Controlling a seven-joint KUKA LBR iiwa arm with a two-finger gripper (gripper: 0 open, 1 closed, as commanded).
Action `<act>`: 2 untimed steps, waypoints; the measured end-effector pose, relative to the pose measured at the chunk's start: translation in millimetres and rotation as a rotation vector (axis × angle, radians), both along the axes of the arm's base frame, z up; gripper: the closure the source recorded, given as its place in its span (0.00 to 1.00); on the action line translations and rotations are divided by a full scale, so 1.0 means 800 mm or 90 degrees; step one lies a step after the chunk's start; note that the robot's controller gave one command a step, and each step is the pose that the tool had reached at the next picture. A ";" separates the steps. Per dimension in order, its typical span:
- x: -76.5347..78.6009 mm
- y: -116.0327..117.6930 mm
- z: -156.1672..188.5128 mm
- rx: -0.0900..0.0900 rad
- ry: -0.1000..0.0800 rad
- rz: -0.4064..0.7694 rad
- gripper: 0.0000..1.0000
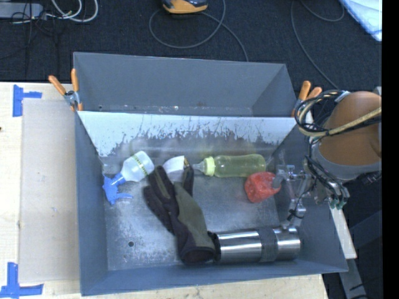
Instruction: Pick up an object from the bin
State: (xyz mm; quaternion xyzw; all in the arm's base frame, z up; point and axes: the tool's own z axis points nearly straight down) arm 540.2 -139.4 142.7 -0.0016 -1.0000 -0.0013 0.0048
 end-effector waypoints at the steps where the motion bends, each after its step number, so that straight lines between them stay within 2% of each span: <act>1: 0.002 0.001 0.006 -0.001 -0.005 0.003 0.00; 2: 0.093 0.004 -0.075 -0.003 -0.007 -0.018 0.00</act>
Offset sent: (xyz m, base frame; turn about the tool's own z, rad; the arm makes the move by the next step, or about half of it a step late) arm 0.0757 0.0065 -0.0727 0.0281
